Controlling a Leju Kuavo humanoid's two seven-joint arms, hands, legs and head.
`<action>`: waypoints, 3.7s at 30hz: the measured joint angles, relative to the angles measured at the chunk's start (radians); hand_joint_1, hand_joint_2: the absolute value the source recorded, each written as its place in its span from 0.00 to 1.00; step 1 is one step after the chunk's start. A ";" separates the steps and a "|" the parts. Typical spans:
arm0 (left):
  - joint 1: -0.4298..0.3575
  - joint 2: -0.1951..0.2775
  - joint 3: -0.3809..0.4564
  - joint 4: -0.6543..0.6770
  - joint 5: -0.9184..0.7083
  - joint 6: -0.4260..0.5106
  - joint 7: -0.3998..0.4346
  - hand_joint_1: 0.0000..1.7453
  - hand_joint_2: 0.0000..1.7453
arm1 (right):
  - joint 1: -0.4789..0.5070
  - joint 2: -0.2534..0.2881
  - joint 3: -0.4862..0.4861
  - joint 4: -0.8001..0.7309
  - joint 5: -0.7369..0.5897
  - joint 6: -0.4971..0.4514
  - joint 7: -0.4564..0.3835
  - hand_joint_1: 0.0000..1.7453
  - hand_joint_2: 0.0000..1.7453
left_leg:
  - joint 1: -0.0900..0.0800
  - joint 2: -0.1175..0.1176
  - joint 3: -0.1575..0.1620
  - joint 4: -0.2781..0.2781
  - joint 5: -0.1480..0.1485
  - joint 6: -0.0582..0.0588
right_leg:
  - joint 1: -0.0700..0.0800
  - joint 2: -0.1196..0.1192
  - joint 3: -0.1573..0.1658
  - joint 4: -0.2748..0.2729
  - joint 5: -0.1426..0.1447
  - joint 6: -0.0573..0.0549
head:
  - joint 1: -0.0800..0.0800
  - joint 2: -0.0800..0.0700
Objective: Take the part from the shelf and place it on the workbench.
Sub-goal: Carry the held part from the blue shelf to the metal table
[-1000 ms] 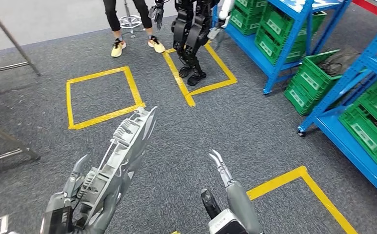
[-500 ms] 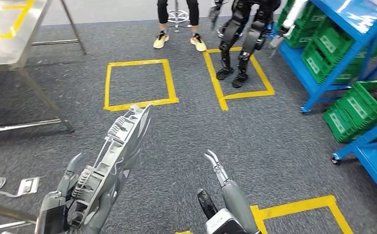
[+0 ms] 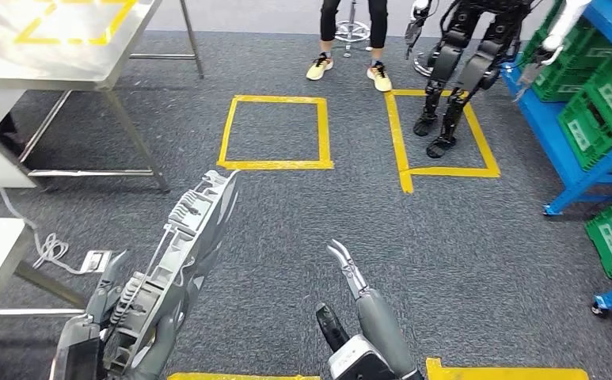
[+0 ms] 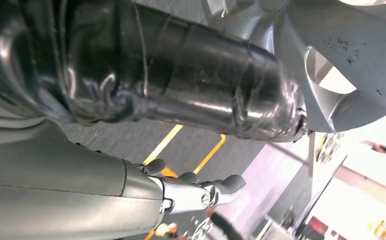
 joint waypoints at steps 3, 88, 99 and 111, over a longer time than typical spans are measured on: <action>-0.001 0.003 -0.001 0.000 -0.004 0.000 0.008 1.00 1.00 | 0.009 0.000 0.000 0.002 -0.002 -0.012 -0.003 0.00 0.00 | 0.007 0.023 0.043 -0.050 0.039 -0.007 | -0.002 -0.045 -0.007 0.017 -0.011 0.007 | -0.008 0.000; -0.038 0.041 -0.064 -0.027 0.025 -0.009 -0.018 1.00 1.00 | 0.015 0.014 0.004 0.060 -0.157 -0.048 -0.095 0.00 0.00 | 0.013 -0.113 0.109 -0.207 0.118 0.030 | -0.002 0.100 -0.024 0.038 -0.024 0.001 | 0.035 0.000; -0.042 0.045 -0.070 -0.029 0.055 -0.010 -0.017 1.00 1.00 | 0.012 0.020 0.004 0.069 -0.194 -0.030 -0.090 0.00 0.00 | 0.026 0.019 0.085 -0.094 0.046 -0.016 | -0.022 -0.025 -0.017 0.014 0.007 0.023 | -0.001 0.000; -0.031 0.049 -0.068 -0.030 0.067 0.000 -0.017 1.00 1.00 | 0.007 0.020 0.005 0.070 -0.197 -0.022 -0.079 0.00 0.00 | 0.016 0.002 0.120 -0.175 0.075 0.043 | -0.027 0.014 -0.162 0.328 -0.150 0.070 | 0.029 0.000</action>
